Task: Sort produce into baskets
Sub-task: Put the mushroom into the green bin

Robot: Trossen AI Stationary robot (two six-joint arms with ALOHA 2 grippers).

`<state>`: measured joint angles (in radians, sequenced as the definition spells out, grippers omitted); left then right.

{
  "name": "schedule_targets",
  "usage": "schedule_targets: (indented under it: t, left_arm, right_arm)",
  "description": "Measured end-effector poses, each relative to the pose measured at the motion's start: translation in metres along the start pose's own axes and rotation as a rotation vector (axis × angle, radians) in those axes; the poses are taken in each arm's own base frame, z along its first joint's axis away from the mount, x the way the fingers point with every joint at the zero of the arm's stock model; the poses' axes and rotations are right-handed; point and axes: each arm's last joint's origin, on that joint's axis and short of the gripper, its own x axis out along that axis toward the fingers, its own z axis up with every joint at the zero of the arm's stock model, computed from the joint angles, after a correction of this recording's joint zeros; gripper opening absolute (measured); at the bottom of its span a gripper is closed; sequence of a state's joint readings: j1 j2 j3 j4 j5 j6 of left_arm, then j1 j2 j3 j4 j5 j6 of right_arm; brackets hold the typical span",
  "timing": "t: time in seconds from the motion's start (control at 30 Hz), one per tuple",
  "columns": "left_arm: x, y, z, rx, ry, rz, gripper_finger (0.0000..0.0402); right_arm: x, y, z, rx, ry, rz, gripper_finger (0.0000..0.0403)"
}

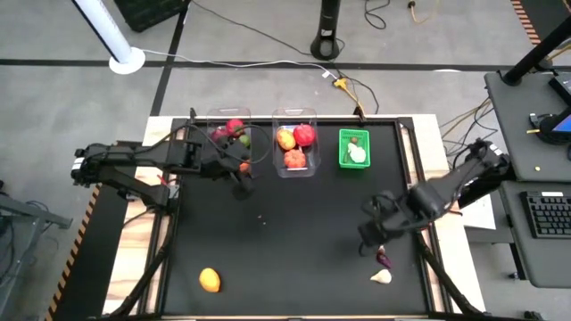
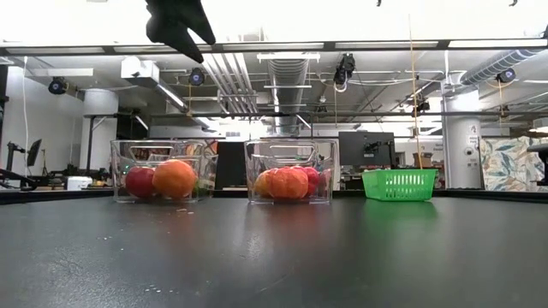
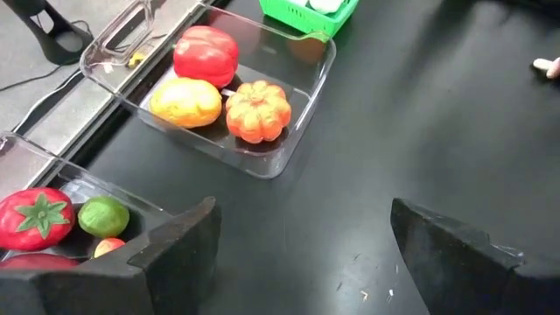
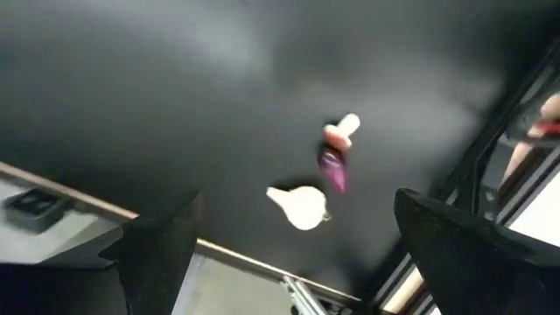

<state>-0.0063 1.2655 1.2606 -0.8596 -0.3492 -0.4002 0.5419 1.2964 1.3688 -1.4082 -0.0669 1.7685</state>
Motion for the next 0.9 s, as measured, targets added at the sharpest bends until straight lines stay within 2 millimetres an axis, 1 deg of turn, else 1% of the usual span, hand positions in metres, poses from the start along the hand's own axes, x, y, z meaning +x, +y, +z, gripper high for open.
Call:
schedule_targets:
  t: [0.1, 0.2, 0.33, 0.47, 0.57, 0.67, 0.9]
  left_arm:
    - [0.000, 0.000, 0.000, 0.005, -0.002, 0.000, 0.0315]
    - [-0.002, 0.001, 0.000, 0.004, -0.008, -0.001, 0.0315]
    - [-0.004, 0.001, 0.000, 0.012, -0.013, 0.001, 0.0315]
    - [-0.004, 0.002, 0.000, 0.013, -0.013, 0.002, 0.0315]
    - [-0.004, 0.002, 0.000, 0.013, -0.013, 0.002, 0.0315]
    - [-0.004, 0.002, 0.000, 0.013, -0.013, 0.002, 0.0315]
    - [-0.004, 0.002, 0.000, 0.014, -0.013, 0.003, 0.0315]
  right_arm:
    - [0.029, -0.002, -0.008, 0.016, 0.044, -0.019, 0.0368]
    - [0.060, -0.003, -0.010, 0.039, 0.086, -0.011, 0.0367]
    - [0.098, -0.009, -0.007, 0.070, 0.106, 0.012, 0.0357]
    - [0.127, -0.020, -0.002, 0.109, 0.110, 0.018, 0.0339]
    - [0.141, -0.026, 0.000, 0.128, 0.128, 0.020, 0.0327]
    - [0.148, -0.030, 0.001, 0.130, 0.130, -0.005, 0.0317]
    - [0.154, -0.035, 0.003, 0.133, 0.121, -0.032, 0.0297]
